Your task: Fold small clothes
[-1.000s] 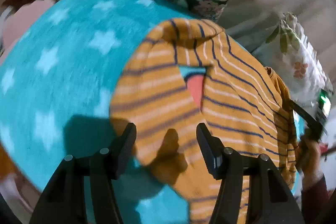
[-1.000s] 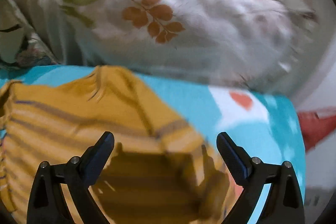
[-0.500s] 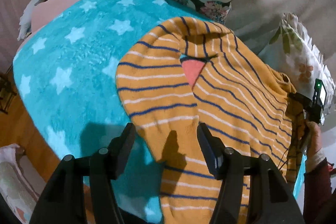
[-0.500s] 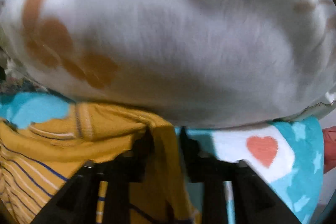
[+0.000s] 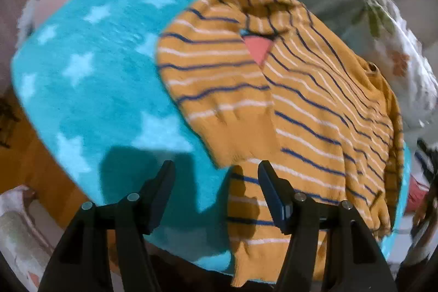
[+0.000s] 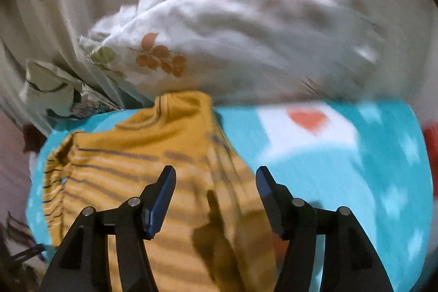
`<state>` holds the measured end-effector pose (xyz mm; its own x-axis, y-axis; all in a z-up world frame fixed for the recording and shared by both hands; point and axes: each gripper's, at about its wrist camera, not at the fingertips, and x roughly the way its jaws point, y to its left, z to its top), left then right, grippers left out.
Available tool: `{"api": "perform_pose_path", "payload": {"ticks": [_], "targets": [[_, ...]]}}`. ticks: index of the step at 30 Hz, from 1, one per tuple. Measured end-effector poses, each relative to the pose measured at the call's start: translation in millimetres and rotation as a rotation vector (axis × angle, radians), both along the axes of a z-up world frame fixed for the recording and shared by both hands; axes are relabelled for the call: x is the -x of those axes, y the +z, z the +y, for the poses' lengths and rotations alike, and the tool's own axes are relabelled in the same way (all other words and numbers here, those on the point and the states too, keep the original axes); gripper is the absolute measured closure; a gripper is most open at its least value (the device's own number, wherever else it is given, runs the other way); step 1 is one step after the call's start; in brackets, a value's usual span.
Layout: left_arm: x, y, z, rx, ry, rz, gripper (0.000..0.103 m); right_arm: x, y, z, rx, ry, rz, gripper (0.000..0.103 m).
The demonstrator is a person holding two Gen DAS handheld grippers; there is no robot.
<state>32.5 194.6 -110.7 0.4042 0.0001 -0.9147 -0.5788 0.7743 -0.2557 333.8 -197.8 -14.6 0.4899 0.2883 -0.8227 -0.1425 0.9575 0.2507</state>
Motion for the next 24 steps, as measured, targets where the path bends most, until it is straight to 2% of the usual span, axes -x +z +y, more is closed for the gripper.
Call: {"api": "perform_pose_path", "payload": {"ticks": [3, 6, 8, 10, 13, 16, 17, 18, 19, 20, 21, 22, 23, 24], "targets": [[1.2, -12.9, -5.0, 0.049, -0.087, -0.024, 0.041, 69.4, 1.5, -37.4, -0.057, -0.094, 0.057, 0.036], [5.8, -30.2, -12.1, 0.127, -0.177, -0.050, 0.041, 131.5, -9.8, -48.4, -0.073, -0.139, 0.127, 0.036], [10.9, -28.3, -19.6, 0.096, -0.239, -0.094, 0.031, 173.9, -26.7, -40.8, -0.092, -0.150, 0.175, 0.036], [14.1, -29.6, -27.7, 0.113, -0.313, -0.102, 0.029, 205.3, -40.9, -33.4, -0.105, -0.161, 0.200, 0.036], [20.0, -30.0, -39.0, 0.147, -0.380, -0.129, 0.028, 231.3, -56.6, -15.2, -0.089, -0.165, 0.206, 0.035], [18.9, -33.4, -51.5, 0.229, -0.404, -0.156, 0.030, 244.0, -73.3, 3.6, -0.171, -0.163, 0.244, 0.034], [17.7, -33.8, -56.1, 0.240, -0.409, -0.153, 0.034, 246.6, -73.7, 12.3, -0.159, -0.163, 0.220, 0.034], [14.5, -34.1, -60.4, 0.238, -0.416, -0.141, 0.051, 249.0, -73.4, 18.3, -0.131, -0.158, 0.197, 0.034], [10.5, -35.0, -63.7, 0.229, -0.424, -0.121, 0.083, 247.4, -74.1, 24.9, -0.123, -0.146, 0.196, 0.034], [5.6, -37.4, -66.0, 0.229, -0.431, -0.093, 0.095, 245.3, -74.7, 29.6, -0.122, -0.153, 0.182, 0.035], [3.0, -39.6, -63.7, 0.256, -0.418, -0.082, 0.095, 244.2, -75.0, 30.9, -0.127, -0.162, 0.176, 0.043], [3.7, -40.0, -59.5, 0.288, -0.397, -0.086, 0.095, 242.2, -76.3, 31.7, -0.128, -0.176, 0.172, 0.070], [4.5, -38.7, -55.5, 0.308, -0.383, -0.088, 0.095, 236.6, -78.0, 33.8, -0.121, -0.189, 0.178, 0.085], [7.1, -36.6, -53.0, 0.309, -0.376, -0.094, 0.095, 231.2, -80.5, 34.7, -0.136, -0.195, 0.194, 0.089]]}}
